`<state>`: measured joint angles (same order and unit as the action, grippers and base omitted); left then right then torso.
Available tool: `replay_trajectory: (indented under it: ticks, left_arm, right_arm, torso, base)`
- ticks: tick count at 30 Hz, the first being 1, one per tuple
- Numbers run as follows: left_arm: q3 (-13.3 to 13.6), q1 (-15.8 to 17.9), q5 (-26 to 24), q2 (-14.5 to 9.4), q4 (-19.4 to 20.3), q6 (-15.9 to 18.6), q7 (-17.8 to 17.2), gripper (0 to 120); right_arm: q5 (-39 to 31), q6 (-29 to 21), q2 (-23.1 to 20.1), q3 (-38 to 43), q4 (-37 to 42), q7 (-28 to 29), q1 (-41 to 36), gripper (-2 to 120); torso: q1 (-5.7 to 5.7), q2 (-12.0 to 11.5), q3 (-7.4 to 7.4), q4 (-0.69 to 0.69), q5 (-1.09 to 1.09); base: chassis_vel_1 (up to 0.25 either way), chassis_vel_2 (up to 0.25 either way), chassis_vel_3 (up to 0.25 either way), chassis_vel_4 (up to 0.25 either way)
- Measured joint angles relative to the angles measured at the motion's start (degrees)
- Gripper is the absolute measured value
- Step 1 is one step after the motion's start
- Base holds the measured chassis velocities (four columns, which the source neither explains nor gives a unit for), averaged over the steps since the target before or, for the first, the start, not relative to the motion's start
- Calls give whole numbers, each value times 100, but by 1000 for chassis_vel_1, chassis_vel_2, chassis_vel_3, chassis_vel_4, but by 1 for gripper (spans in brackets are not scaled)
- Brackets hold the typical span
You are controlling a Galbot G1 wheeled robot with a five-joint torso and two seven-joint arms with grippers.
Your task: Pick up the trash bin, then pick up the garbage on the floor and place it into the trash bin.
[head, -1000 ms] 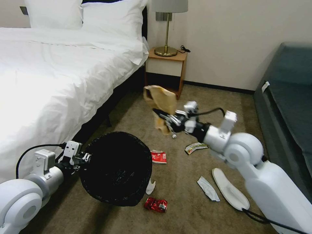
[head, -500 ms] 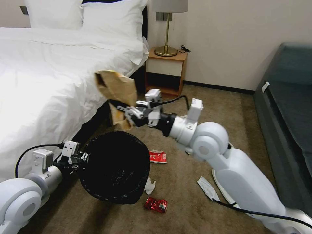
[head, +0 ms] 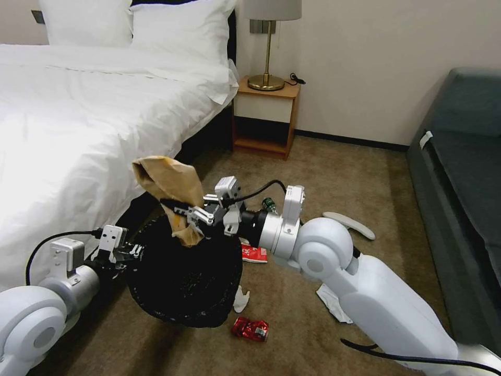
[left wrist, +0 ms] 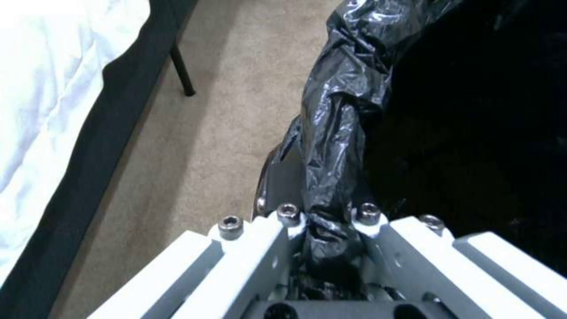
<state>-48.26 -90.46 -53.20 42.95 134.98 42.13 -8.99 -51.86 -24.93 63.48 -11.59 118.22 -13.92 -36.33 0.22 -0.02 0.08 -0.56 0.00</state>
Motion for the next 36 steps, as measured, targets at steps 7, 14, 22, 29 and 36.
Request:
replay_trajectory:
  ticks: [7, 14, 22, 29, 36]
  left_arm:
    - [-12, 30, -76, -49, 4, 0, -27, 2]
    - [-13, 74, -124, -56, -27, 0, -45, 2]
    - [-24, 84, -122, -49, -47, 0, -41, 2]
    - [-21, 112, -120, -48, -70, 0, -28, 2]
    - [-21, 118, -120, -49, -75, 0, -23, 2]
  right_arm:
    - [242, 59, -54, -48, -84, -54, -109, 51]
    - [338, 114, -4, -120, -196, -58, -161, 78]
    - [343, 138, 27, -120, -199, -58, -160, 99]
    - [336, 151, 37, -103, -147, -53, -152, 100]
    - [362, 176, 5, -79, -137, -54, -127, 100]
  torso:
    - [0, 0, 0, 0, 0]
    - [0, 0, 0, 0, 0]
    - [0, 0, 0, 0, 0]
    - [0, 0, 0, 0, 0]
    - [1, 0, 0, 0, 0]
  base:
    - [0, 0, 0, 0]
    - [0, 0, 0, 0]
    - [0, 0, 0, 0]
    - [0, 0, 0, 0]
    - [0, 0, 0, 0]
